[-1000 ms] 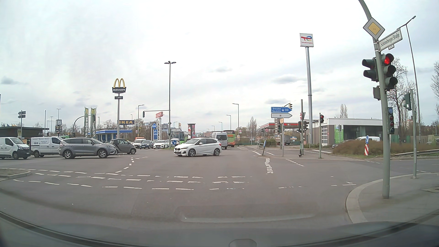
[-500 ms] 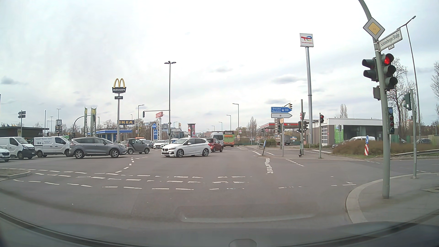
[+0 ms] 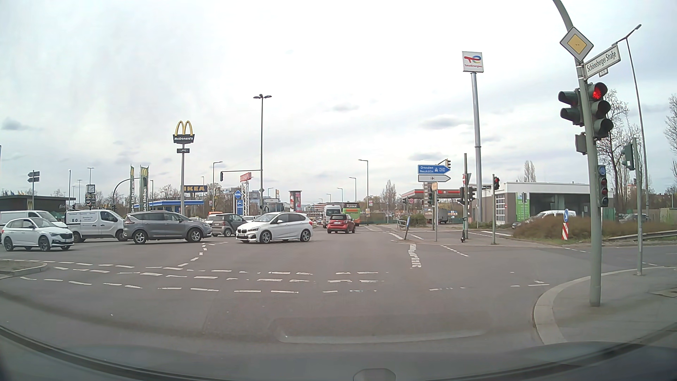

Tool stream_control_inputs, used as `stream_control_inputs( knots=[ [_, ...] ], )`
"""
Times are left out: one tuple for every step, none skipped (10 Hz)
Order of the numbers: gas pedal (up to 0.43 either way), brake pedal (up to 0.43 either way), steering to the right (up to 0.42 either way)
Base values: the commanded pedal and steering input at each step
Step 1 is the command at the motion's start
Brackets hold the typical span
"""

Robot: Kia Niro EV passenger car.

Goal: Follow the waypoints while adhering to traffic rules and regulations

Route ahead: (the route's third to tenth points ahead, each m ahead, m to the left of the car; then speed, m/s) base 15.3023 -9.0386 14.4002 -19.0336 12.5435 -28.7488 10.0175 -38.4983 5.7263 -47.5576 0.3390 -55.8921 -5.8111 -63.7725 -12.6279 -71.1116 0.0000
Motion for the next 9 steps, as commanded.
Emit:
stream_control_inputs(
  knots=[
    [0.0,0.415,-0.017],
    [0.0,0.415,-0.017],
    [0.0,0.415,-0.017],
    [0.0,0.415,-0.017],
    [0.0,0.415,-0.017],
    [0.0,0.415,-0.017],
    [0.0,0.421,-0.016],
    [0.0,0.421,-0.017],
    [0.0,0.427,-0.017]
  ],
)
